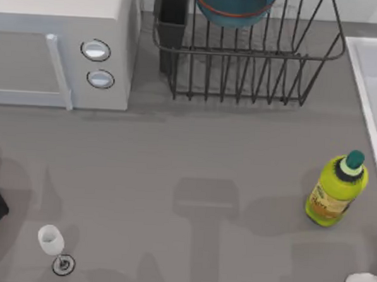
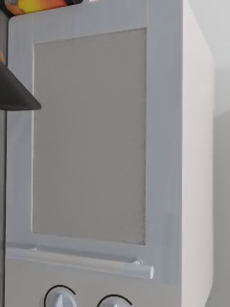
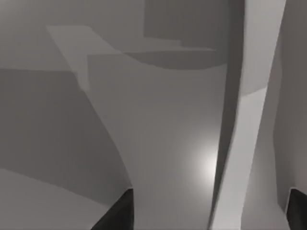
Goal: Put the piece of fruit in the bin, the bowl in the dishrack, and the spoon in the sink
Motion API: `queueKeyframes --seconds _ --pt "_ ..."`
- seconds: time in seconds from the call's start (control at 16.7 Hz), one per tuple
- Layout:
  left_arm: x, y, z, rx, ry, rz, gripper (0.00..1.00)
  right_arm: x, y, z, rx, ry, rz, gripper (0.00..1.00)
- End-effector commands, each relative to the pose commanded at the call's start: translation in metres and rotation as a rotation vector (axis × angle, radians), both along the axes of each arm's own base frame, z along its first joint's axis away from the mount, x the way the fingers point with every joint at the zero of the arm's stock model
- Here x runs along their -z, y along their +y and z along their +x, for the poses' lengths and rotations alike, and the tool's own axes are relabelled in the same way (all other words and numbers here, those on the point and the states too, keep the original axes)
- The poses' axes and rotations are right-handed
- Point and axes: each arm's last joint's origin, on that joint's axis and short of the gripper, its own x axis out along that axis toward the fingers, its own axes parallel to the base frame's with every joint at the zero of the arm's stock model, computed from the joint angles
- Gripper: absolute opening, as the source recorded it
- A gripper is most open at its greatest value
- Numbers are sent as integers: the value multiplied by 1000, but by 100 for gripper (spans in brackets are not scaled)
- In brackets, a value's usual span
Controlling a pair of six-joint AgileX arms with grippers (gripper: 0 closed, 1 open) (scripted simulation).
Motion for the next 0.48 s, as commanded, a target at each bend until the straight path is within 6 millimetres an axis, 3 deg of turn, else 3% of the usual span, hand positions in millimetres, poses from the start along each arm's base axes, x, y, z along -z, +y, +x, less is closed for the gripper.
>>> queueKeyframes --seconds 0.18,0.48 --pt "0 0 0 0 0 0 100 -9 -1 4 -1 -6 -1 0" --pt "0 0 0 0 0 0 100 -57 -1 5 -6 27 2 0"
